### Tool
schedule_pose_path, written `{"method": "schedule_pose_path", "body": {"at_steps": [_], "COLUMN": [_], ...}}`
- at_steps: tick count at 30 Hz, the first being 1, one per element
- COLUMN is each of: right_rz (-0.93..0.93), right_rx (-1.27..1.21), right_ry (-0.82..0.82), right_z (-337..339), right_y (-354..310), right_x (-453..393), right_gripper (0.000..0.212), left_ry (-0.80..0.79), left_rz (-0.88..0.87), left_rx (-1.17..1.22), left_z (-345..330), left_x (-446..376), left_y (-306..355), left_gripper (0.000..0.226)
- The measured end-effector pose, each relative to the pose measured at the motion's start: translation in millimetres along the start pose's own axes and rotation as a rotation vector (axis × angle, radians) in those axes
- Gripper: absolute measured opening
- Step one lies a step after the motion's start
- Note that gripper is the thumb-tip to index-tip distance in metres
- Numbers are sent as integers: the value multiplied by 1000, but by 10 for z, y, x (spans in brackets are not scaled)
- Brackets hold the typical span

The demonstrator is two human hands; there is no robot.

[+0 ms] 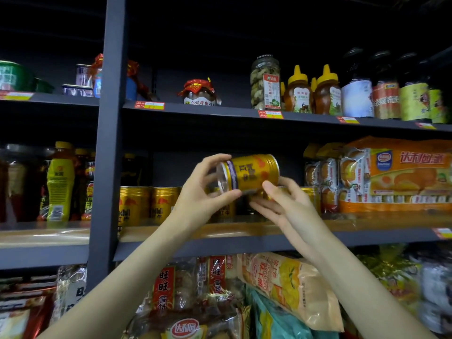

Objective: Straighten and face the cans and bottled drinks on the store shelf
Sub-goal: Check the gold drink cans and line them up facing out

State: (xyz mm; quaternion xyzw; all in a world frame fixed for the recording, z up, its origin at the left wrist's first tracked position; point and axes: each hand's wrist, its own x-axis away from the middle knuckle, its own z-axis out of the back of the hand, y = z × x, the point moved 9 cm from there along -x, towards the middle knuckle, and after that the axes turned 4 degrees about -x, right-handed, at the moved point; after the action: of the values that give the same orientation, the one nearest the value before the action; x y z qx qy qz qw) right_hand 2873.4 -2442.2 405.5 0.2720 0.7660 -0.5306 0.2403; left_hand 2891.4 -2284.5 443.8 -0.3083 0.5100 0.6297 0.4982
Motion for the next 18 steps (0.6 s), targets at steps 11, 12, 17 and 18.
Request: {"method": "schedule_pose_path", "body": {"at_steps": [11,12,17,18], "right_rz": [200,218,63,0], "right_rx": [247,277,70,-40], "right_ry": [-23,-43,-71,-67], "right_z": [-57,-67,-80,-79], "right_y": [-200,-209,-73,-22], "right_x": [12,18,-16,-23], "right_gripper": [55,53,47,50], "left_ry": [-177,-165,27,14], "left_rz": [560,573,182,90], "left_rx": [518,551,163,66], "left_z": [-219,-224,71,73], "left_x": [101,107,-40,-52], "left_y": [-342,-354,-139,-62], "left_gripper": [45,43,49,52]}}
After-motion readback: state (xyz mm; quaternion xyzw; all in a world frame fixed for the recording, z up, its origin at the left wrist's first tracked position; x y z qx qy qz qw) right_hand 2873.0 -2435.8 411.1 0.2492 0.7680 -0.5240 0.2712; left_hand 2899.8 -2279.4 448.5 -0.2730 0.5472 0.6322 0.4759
